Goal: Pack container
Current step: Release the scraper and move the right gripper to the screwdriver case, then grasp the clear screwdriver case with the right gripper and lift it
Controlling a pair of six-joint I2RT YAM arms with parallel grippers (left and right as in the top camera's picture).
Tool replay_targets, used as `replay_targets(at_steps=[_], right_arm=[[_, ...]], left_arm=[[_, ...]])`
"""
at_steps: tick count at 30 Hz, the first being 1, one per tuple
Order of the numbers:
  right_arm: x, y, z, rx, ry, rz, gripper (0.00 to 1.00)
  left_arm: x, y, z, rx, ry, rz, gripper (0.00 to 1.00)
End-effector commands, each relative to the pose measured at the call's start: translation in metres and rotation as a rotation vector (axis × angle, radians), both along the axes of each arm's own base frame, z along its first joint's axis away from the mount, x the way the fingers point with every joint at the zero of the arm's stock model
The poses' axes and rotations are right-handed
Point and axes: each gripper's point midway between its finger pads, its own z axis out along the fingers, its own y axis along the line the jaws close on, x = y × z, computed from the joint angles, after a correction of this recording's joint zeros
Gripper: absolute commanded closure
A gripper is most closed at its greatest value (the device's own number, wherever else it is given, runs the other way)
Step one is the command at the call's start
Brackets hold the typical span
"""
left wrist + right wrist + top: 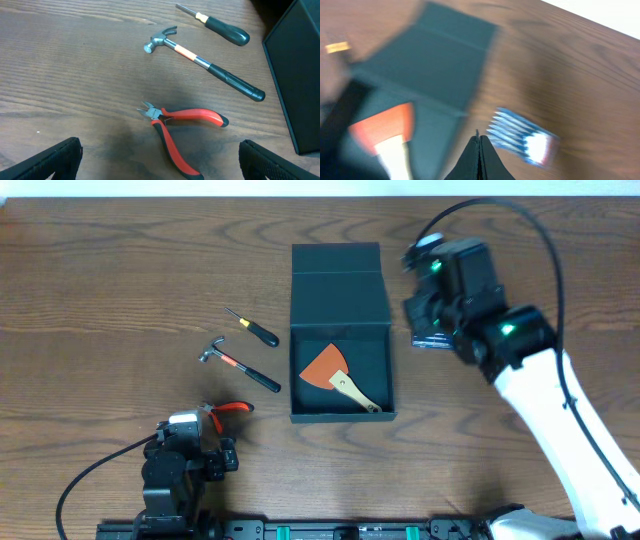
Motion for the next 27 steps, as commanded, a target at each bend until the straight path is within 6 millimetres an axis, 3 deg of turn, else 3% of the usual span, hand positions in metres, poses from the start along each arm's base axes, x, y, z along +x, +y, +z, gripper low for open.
replay_targets(at_steps=[1,4,7,15,20,27], right_arm=[[0.027,-0.046,-0.029,-0.034,0.040,-0.143,0.99],[0.046,-0.063,-0.055,-0.008,0.081,-0.169,0.99],[0.056,-0.082,-0.093,-0.028,0.157,-0.198,0.99],[0.058,-0.109,-0.178,-0.085,0.344,-0.217,0.99],[0.060,-0.120,-0.199,-0.087,0.371,-0.237,0.99],[0.070,-0.135,-0.205,-0.071,0.346,-0.269,0.99]], left_arm=[[0.000,0.002,0.002,0.012,-0.009,0.009,0.02],[0.000,0.002,0.002,0.012,-0.009,0.009,0.02],[0.000,0.002,0.002,0.012,-0.009,0.009,0.01],[0.000,0.002,0.002,0.012,-0.009,0.009,0.01],[0.000,0.002,0.002,0.012,-0.009,0.009,0.02],[0.000,0.002,0.002,0.012,-0.009,0.009,0.02]])
